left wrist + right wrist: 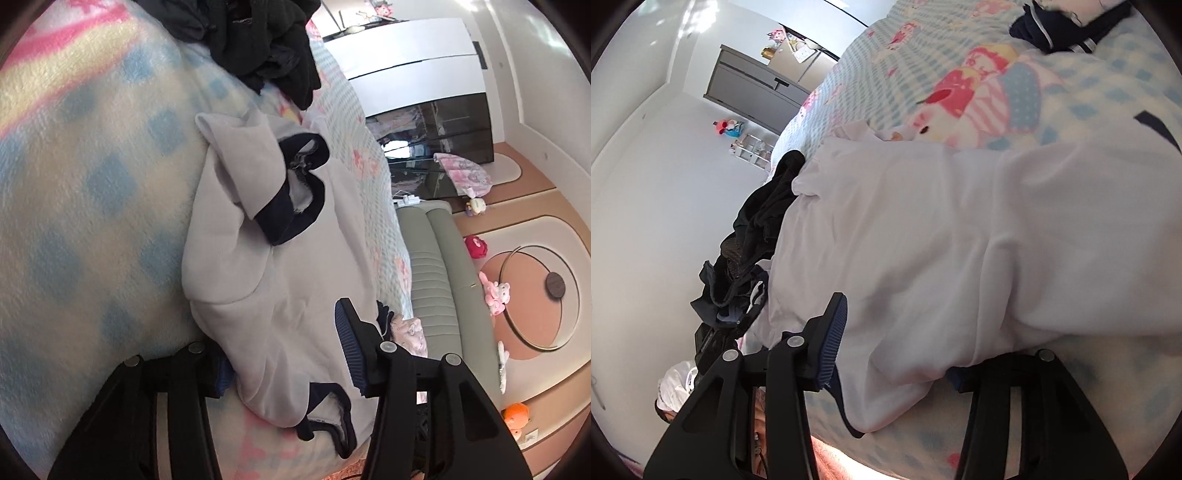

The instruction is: Fold clothes

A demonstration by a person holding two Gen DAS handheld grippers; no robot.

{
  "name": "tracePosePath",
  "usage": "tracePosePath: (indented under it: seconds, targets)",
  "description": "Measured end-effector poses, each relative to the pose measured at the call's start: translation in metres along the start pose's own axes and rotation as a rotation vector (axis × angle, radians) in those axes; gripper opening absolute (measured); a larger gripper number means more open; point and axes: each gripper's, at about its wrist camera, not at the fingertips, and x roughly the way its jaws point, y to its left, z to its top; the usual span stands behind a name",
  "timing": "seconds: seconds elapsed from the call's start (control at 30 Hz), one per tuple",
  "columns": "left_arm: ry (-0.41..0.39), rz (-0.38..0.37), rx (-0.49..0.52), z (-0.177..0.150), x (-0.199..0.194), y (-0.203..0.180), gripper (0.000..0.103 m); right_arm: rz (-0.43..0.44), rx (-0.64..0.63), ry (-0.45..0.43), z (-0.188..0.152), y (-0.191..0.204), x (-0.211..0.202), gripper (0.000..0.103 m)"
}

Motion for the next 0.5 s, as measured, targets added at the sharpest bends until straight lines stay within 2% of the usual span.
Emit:
tracePosePath:
  seconds: [0.07, 0.1, 0.23, 0.3, 0.33, 0.4, 0.43, 0.47, 0.5]
  targets:
    - [0.028, 0.010, 0.019, -0.007, 0.003, 0.000, 0.050, -0.013, -0.021, 0.014, 0.001, 0.003, 0.002, 0.041]
    - [0.037, 0.013, 0.028, -0.009, 0.004, 0.000, 0.051, -0.052, -0.035, 0.036, 0.002, 0.003, 0.009, 0.041]
    - [0.015, -0.018, 0.035, 0.003, 0.015, -0.007, 0.050, -0.141, -0.035, 0.075, 0.001, -0.002, 0.034, 0.043]
    - [-0.004, -0.061, 0.058, 0.008, 0.019, -0.011, 0.050, -0.154, -0.050, 0.071, 0.004, 0.002, 0.039, 0.052]
    - [-0.008, -0.077, 0.071, 0.009, 0.023, -0.012, 0.044, -0.162, -0.064, 0.071, 0.005, 0.005, 0.041, 0.058]
    - [-0.012, -0.089, 0.053, 0.009, 0.032, -0.009, 0.040, -0.186, -0.090, 0.072, 0.007, 0.011, 0.046, 0.064]
    - [-0.010, -0.089, 0.035, 0.009, 0.036, -0.005, 0.037, -0.181, -0.104, 0.085, 0.007, 0.013, 0.050, 0.073]
    - [-0.008, -0.085, 0.025, 0.009, 0.038, -0.001, 0.034, -0.161, -0.117, 0.110, 0.007, 0.013, 0.057, 0.089]
    - [-0.006, -0.081, 0.015, 0.009, 0.040, 0.002, 0.033, -0.141, -0.131, 0.134, 0.006, 0.014, 0.064, 0.096]
